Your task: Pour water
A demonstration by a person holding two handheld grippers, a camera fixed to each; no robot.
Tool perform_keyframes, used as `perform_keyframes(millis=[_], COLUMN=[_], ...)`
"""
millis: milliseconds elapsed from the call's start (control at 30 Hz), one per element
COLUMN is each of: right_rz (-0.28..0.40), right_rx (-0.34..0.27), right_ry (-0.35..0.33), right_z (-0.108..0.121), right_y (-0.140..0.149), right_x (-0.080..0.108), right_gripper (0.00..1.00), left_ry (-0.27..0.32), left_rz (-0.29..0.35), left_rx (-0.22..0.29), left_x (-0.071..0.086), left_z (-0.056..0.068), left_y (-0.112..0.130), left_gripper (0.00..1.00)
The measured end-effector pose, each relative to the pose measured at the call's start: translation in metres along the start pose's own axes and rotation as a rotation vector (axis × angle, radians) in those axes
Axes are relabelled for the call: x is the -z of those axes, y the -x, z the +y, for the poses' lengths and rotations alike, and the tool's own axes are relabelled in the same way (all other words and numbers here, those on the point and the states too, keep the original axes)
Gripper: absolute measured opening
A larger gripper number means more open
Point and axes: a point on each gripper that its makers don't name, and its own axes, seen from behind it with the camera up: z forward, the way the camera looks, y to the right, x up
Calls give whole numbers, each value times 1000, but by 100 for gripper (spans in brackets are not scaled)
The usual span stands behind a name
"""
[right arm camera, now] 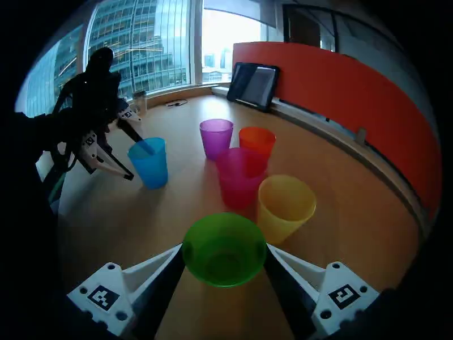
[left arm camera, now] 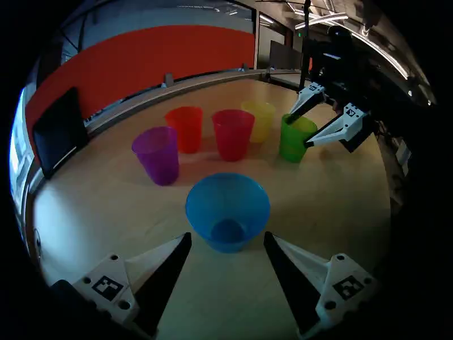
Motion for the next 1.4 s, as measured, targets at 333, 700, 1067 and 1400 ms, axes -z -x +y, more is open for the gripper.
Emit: perform_keyframes(millis=[333,700,1067,1400], right_rz=[1,20,62,90], right_rx=[-13,-55,-96,-99], right_ry=[14,70,140,170], right_z=[-2,-3,-6,-6], right_y=[3,19,29,25], right_x=[10,43,86,102], right_gripper=[100,100,100,100], left_ry=[-8,-55,-117,-153], left_rz=[6,57,123,154], left_rx=[23,65,88,86], left_x=[8,30,64,78], left_z=[-2,-6,-9,-10], left_y=[3,3,-3,-10], left_gripper=[95,95,95,95])
